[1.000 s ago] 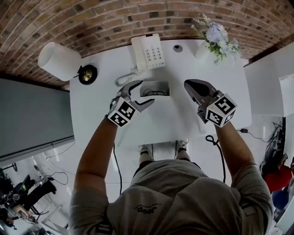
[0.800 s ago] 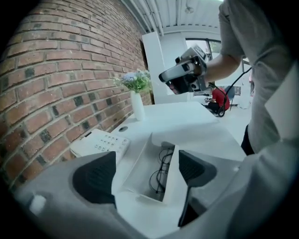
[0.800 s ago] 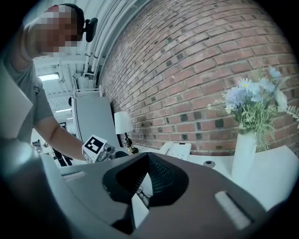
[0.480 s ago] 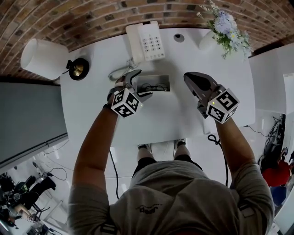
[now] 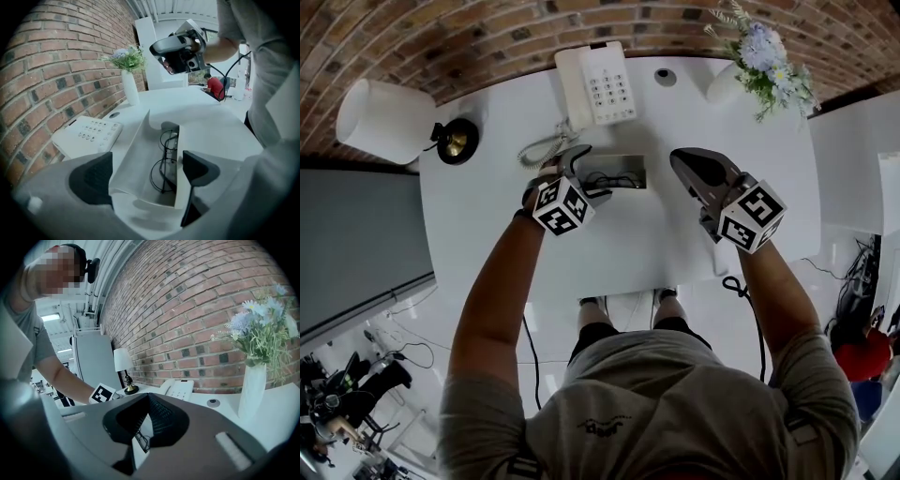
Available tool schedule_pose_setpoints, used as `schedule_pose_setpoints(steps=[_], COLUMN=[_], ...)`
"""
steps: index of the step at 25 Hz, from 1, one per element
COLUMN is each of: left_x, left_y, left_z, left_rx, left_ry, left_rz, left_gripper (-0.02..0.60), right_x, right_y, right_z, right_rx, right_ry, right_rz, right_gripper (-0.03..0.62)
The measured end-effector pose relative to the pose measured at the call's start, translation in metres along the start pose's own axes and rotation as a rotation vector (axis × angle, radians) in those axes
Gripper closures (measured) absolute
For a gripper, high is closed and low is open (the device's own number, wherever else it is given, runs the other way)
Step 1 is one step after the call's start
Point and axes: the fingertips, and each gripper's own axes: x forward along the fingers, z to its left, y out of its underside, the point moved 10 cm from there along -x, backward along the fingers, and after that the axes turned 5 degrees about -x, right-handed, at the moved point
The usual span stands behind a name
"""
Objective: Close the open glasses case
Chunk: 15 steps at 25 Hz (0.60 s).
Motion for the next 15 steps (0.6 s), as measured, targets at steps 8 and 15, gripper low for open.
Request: schedule_pose_setpoints(steps=[8, 15], left_x=[0.0, -0.003], left_y=[0.0, 0.002], left_z=[0.0, -0.009], left_rx=[-0.012, -0.016], left_ry=[0.008, -0.039], left_rz=[0.008, 0.006], left_gripper=[0.119, 0.162], right_x=[-0.002, 0.0], right_y=[0.0, 0.0], right_z=[0.002, 0.007], right_rx=[0.0, -0.001], right_ry=[-0.004, -0.016], right_rz=[0.006, 0.008], right_gripper=[0.585, 0.585])
